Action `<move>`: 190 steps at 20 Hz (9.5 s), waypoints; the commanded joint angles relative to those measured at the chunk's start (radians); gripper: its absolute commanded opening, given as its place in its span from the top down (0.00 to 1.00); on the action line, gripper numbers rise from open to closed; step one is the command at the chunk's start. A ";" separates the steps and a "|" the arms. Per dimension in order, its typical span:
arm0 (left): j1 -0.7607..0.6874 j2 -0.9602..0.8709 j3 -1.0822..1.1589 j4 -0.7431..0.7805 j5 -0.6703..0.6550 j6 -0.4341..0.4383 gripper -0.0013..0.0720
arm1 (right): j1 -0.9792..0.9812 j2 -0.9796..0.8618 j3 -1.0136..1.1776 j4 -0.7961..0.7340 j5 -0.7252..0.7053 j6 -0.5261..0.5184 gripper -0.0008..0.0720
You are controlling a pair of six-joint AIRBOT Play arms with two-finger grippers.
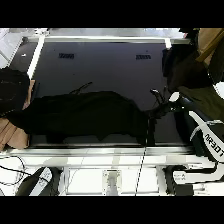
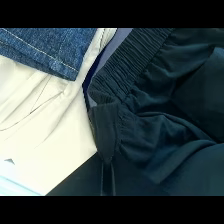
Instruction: Fold the clothes and pants, and hang the long-sleeved shirts on hangers.
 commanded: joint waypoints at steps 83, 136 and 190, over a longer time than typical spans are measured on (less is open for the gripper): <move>-0.124 0.000 0.000 -0.001 0.178 -0.075 0.96 | 0.292 0.107 0.930 0.083 0.422 0.415 0.99; -0.133 0.000 0.000 0.167 0.125 -0.101 0.96 | 0.206 -0.192 0.315 0.373 0.142 0.173 0.98; 0.150 0.014 -0.297 0.270 0.062 -0.124 0.96 | -0.249 0.250 -0.175 -0.300 0.046 0.385 0.48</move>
